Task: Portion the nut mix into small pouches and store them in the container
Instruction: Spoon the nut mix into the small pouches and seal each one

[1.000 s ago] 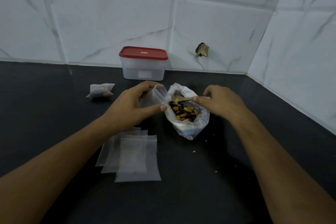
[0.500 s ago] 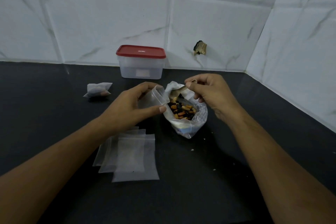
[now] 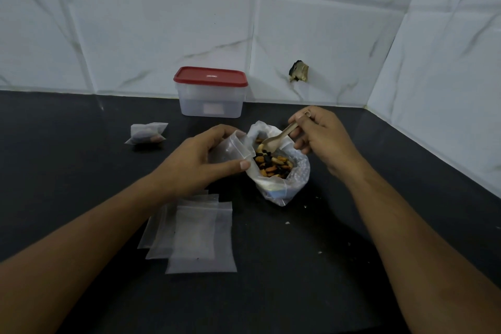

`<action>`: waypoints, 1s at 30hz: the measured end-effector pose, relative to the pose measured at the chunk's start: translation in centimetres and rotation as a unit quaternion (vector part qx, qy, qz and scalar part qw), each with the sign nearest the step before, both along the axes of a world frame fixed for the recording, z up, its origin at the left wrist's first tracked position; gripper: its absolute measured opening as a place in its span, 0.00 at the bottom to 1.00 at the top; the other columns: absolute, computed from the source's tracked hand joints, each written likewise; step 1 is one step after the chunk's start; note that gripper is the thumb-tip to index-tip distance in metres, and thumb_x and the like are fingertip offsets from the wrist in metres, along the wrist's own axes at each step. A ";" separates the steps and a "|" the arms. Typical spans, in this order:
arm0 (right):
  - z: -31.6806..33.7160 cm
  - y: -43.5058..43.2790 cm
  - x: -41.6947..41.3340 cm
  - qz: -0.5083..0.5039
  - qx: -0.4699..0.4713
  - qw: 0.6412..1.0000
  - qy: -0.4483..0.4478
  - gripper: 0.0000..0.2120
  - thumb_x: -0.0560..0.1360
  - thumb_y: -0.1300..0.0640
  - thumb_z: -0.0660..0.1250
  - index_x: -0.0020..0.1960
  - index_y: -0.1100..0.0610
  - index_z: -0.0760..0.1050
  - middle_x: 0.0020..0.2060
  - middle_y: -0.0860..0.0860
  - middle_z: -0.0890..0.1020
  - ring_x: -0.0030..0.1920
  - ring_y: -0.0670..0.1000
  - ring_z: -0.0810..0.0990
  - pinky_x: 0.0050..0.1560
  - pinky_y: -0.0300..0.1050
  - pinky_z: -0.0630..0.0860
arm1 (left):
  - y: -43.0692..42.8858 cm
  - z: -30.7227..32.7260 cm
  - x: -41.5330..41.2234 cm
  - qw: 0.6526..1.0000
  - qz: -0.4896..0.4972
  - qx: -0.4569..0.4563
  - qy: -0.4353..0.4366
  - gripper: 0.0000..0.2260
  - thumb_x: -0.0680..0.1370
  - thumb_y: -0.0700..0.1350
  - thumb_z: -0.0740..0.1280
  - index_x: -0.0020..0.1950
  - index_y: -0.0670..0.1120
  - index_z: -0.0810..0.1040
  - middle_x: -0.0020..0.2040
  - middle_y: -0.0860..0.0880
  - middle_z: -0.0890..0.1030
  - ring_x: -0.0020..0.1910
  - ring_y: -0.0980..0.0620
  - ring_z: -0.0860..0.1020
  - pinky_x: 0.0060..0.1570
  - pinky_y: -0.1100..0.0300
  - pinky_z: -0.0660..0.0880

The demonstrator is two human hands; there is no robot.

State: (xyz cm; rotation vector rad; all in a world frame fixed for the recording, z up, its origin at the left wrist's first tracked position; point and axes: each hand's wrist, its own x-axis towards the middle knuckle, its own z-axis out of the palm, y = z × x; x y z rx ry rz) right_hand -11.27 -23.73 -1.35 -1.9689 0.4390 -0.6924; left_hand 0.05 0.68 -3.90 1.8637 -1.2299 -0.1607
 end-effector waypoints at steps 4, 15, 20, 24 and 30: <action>-0.1 0.1 0.0 -0.001 0.051 0.999 0.012 0.12 0.84 0.59 0.60 0.49 0.58 0.81 0.35 0.54 0.84 0.30 0.48 0.79 0.30 0.40 0.73 | 0.0 -0.1 0.0 1.000 -0.005 -0.001 0.007 0.25 0.72 0.62 0.72 0.68 0.62 0.74 0.61 0.61 0.80 0.59 0.64 0.78 0.59 0.57 0.78; -0.7 0.1 0.3 -0.047 0.171 0.984 0.030 0.11 0.82 0.60 0.61 0.53 0.62 0.81 0.33 0.53 0.85 0.26 0.47 0.78 0.28 0.39 0.71 | 0.1 0.0 0.0 1.000 -0.008 -0.002 0.009 0.25 0.72 0.62 0.72 0.68 0.62 0.73 0.62 0.60 0.80 0.60 0.62 0.79 0.61 0.52 0.79; -0.8 0.0 0.4 -0.060 0.146 0.987 0.029 0.11 0.81 0.60 0.61 0.52 0.63 0.81 0.30 0.53 0.83 0.25 0.47 0.76 0.27 0.39 0.70 | 0.1 0.1 -0.2 1.000 -0.007 -0.004 0.007 0.25 0.71 0.62 0.72 0.68 0.62 0.74 0.60 0.61 0.80 0.59 0.62 0.79 0.60 0.53 0.80; -0.9 0.2 0.5 -0.044 0.161 0.985 0.040 0.11 0.81 0.60 0.62 0.52 0.63 0.82 0.32 0.53 0.84 0.26 0.47 0.75 0.27 0.39 0.69 | 0.1 0.1 -0.3 1.000 -0.009 -0.007 0.011 0.25 0.72 0.60 0.73 0.68 0.60 0.74 0.60 0.61 0.81 0.58 0.63 0.79 0.60 0.56 0.79; -0.7 -0.1 0.4 -0.070 0.232 0.969 0.038 0.11 0.81 0.59 0.62 0.52 0.61 0.82 0.31 0.52 0.84 0.26 0.46 0.75 0.30 0.40 0.70 | 0.1 0.2 -0.3 1.000 -0.011 -0.006 0.014 0.26 0.71 0.62 0.72 0.68 0.60 0.74 0.60 0.60 0.81 0.58 0.62 0.79 0.60 0.54 0.79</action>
